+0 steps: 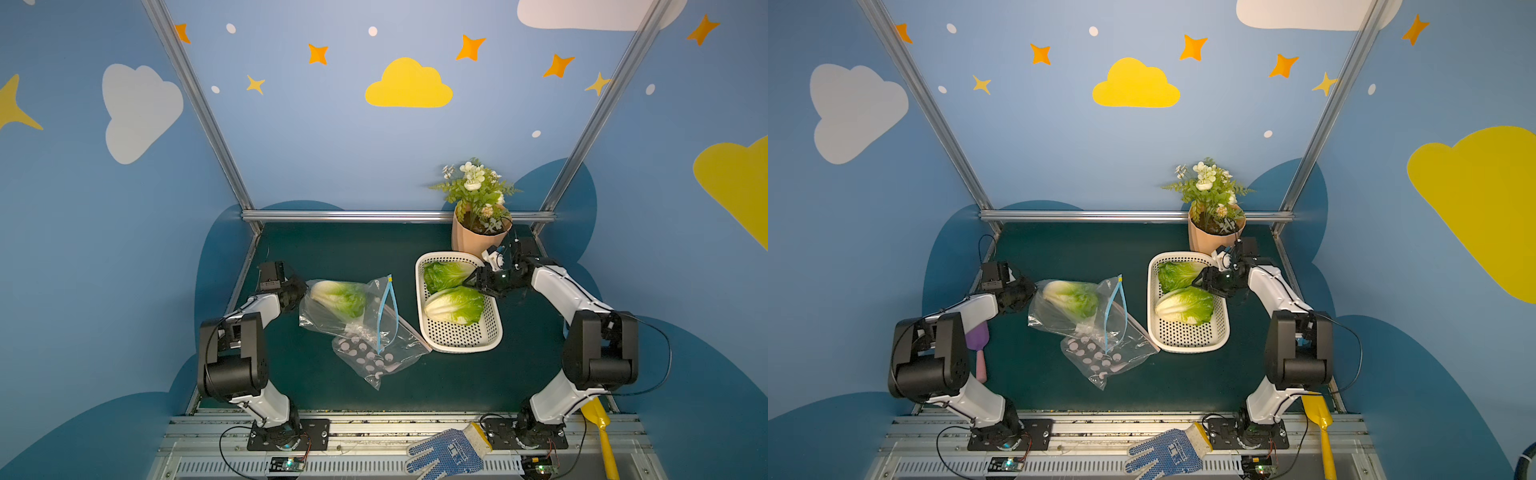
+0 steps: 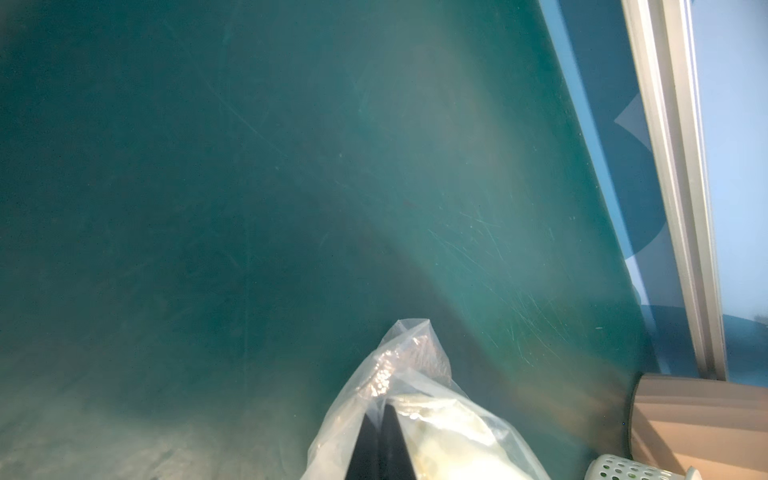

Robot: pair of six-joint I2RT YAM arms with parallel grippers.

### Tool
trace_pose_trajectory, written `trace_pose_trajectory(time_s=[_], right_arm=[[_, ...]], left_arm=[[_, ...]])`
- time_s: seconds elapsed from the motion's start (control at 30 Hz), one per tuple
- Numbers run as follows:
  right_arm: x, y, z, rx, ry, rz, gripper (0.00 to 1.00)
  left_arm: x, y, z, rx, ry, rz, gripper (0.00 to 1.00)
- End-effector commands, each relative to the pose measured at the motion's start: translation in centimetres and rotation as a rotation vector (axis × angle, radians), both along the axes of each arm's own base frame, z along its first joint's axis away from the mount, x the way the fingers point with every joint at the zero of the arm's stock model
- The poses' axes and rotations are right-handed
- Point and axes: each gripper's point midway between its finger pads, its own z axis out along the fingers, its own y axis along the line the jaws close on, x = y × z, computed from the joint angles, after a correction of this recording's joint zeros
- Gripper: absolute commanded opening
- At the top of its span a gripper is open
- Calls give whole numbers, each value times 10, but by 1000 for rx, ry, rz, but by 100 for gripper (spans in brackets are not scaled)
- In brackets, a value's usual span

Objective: Open the zip-top bag and take out the chinese cabbages
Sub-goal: Place the Chinese cabbage in the basket.

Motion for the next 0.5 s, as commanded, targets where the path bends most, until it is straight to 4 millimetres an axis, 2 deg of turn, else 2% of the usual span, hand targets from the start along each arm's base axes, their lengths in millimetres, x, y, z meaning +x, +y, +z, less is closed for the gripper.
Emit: trace_pose_trajectory(time_s=[0.0,0.17,0.3,0.4,0.47], right_arm=[[-8,-7,15,-51,-33,-19,72],[-15,-14,39,-87,-103,-46,78],[-22,-13,55,-87,-150,-54,78],[-32,2,67,-44,-190,-29,78],[-42,26,75,27,-230,10,76]], left_arm=[[-5,-4,2,7,3,0,5],[-7,-12,2,10,5,-6,5],[-9,-18,2,15,12,-19,5],[-11,-24,2,16,17,-34,5],[-14,-29,1,19,20,-43,5]])
